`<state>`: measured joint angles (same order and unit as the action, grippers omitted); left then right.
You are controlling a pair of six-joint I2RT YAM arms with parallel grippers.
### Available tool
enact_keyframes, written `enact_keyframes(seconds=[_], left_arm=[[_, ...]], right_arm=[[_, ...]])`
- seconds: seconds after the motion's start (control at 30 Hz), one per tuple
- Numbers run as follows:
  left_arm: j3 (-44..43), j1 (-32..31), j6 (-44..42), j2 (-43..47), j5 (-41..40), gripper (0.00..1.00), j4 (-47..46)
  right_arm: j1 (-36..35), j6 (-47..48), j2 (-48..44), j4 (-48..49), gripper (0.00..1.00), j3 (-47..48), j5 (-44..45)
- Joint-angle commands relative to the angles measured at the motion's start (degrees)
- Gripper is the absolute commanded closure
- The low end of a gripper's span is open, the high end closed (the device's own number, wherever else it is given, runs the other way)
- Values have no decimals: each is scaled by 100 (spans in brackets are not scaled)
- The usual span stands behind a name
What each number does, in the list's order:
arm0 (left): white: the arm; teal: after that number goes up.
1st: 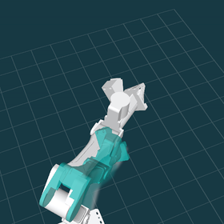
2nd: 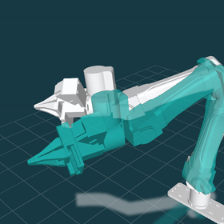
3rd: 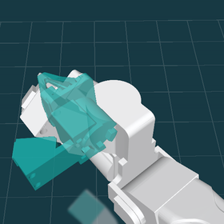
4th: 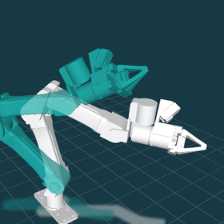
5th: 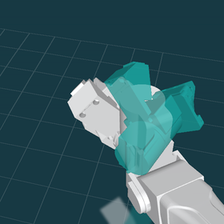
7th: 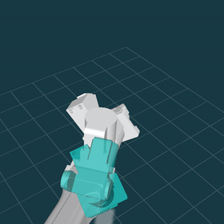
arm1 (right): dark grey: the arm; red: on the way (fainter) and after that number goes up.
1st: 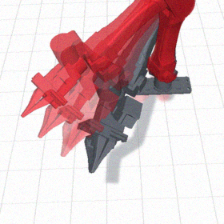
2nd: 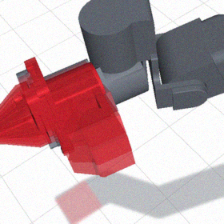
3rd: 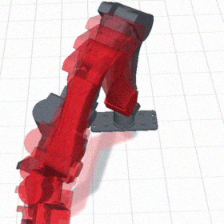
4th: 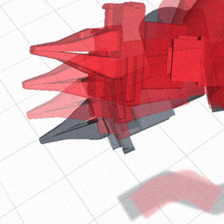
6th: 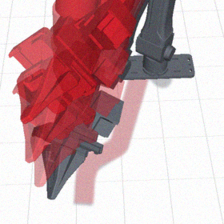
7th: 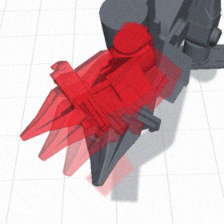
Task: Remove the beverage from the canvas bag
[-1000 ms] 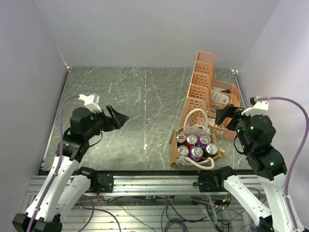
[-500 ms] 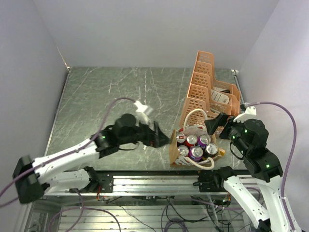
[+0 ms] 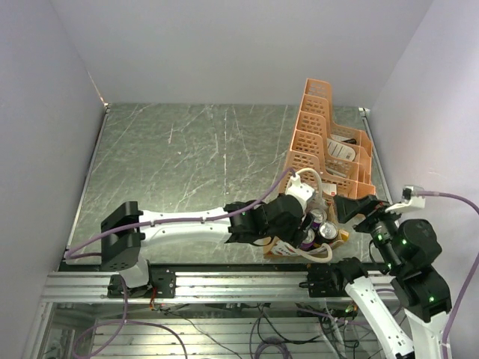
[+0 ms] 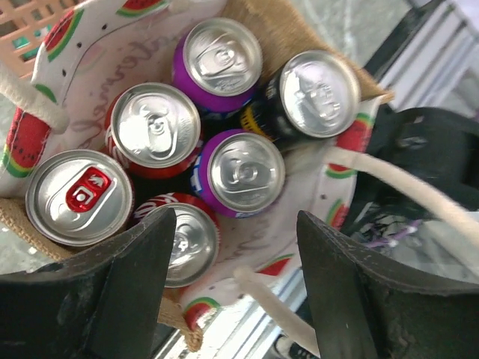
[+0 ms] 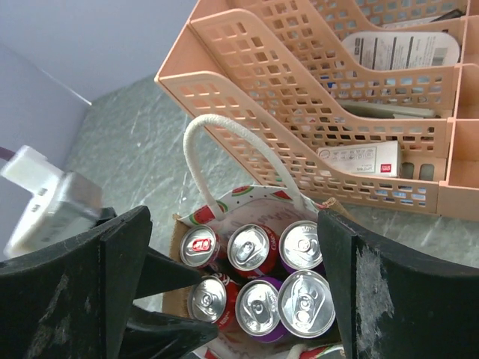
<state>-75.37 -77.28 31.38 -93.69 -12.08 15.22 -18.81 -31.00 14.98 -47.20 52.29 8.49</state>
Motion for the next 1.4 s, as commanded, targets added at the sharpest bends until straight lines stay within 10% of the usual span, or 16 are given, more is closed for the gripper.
enact_keyframes(seconds=[0.0,1.37], left_arm=[[-234,-40,-328,-134,-664,24,152],[-1092,-246,494,-1247,-3447,3,2224]], right_arm=[[32,-129,-391,64,8,-115,339],[34,-121,-82,184,7,-266,168]])
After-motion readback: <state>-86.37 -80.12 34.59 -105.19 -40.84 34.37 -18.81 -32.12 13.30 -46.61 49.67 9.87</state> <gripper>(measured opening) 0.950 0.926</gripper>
